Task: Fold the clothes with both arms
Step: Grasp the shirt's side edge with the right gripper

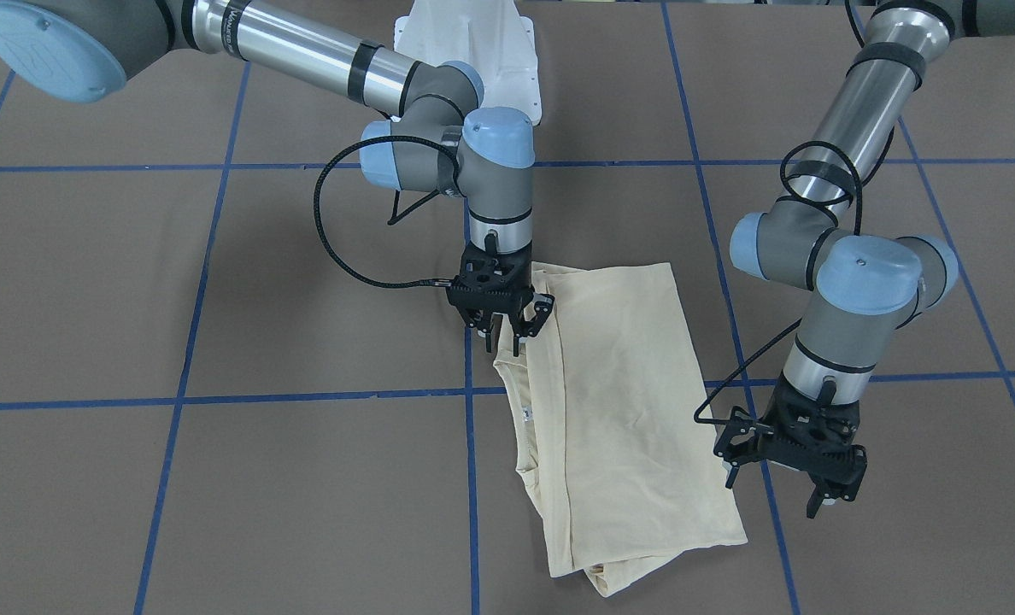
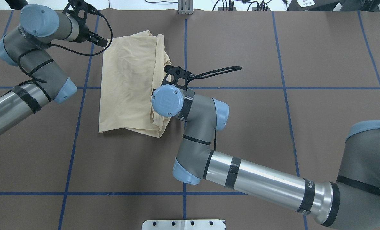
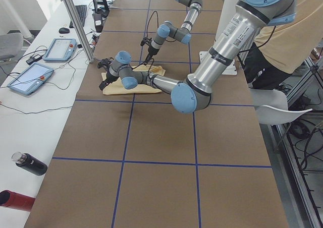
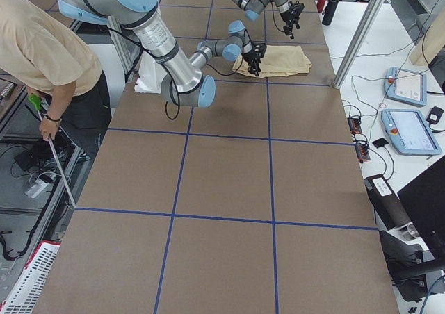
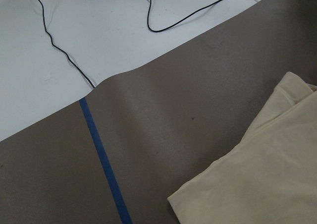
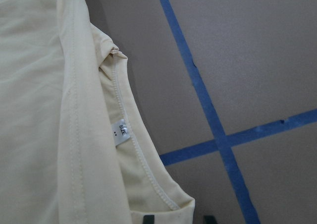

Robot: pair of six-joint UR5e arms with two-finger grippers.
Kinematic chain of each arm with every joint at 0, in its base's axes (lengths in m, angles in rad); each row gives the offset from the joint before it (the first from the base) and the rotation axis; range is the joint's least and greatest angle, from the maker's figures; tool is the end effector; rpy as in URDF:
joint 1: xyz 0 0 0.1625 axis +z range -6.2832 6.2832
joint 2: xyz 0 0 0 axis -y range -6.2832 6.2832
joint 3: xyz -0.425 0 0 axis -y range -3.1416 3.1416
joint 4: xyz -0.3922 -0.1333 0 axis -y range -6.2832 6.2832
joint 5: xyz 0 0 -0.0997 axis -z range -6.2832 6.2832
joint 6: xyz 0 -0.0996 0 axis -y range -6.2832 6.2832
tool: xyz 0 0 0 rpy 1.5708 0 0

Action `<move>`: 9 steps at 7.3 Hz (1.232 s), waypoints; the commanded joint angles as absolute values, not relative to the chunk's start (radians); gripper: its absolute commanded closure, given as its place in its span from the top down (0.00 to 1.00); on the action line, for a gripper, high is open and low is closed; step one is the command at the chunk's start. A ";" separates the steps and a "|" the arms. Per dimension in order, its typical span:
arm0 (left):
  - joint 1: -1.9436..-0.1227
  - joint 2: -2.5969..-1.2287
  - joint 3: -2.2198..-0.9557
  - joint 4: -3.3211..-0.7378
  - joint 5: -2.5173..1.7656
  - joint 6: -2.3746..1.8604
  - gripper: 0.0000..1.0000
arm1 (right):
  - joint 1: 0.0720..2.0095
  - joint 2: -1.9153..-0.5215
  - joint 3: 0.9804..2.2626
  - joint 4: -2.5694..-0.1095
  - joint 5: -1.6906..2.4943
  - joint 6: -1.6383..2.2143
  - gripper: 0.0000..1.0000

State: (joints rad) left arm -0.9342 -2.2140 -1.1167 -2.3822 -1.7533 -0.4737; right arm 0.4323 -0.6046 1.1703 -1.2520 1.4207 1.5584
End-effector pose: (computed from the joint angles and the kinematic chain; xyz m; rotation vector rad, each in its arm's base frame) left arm 0.3689 -0.6928 0.3978 0.7615 0.6693 0.2400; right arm -0.6826 -0.4782 0.1791 0.3345 -0.8379 0.4577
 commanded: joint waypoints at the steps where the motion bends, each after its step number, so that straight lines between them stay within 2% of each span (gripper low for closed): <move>1: -0.934 -2.214 -1.117 -2.381 -1.753 -0.474 1.00 | 0.431 -0.603 1.160 -1.253 1.411 1.546 0.43; 2: -0.934 -2.210 -1.117 -2.382 -1.753 -0.474 1.00 | 0.431 -0.603 1.158 -1.253 1.410 1.546 0.40; 3: -0.934 -2.207 -1.118 -2.382 -1.753 -0.474 1.00 | 0.431 -0.601 1.157 -1.252 1.410 1.548 0.32; 7: -0.934 -2.206 -1.117 -2.382 -1.753 -0.469 1.00 | 0.431 -0.600 1.146 -1.252 1.407 1.546 0.31; 8: -0.934 -2.206 -1.117 -2.382 -1.753 -0.468 1.00 | 0.431 -0.600 1.146 -1.252 1.404 1.548 0.23; 9: -0.934 -2.206 -1.117 -2.382 -1.753 -0.469 1.00 | 0.431 -0.598 1.143 -1.250 1.394 1.554 0.06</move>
State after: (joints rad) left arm -0.9342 -2.2059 -1.1167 -2.3823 -1.7533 -0.4691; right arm 0.4310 -0.5995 1.1457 -1.2514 1.4026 1.5486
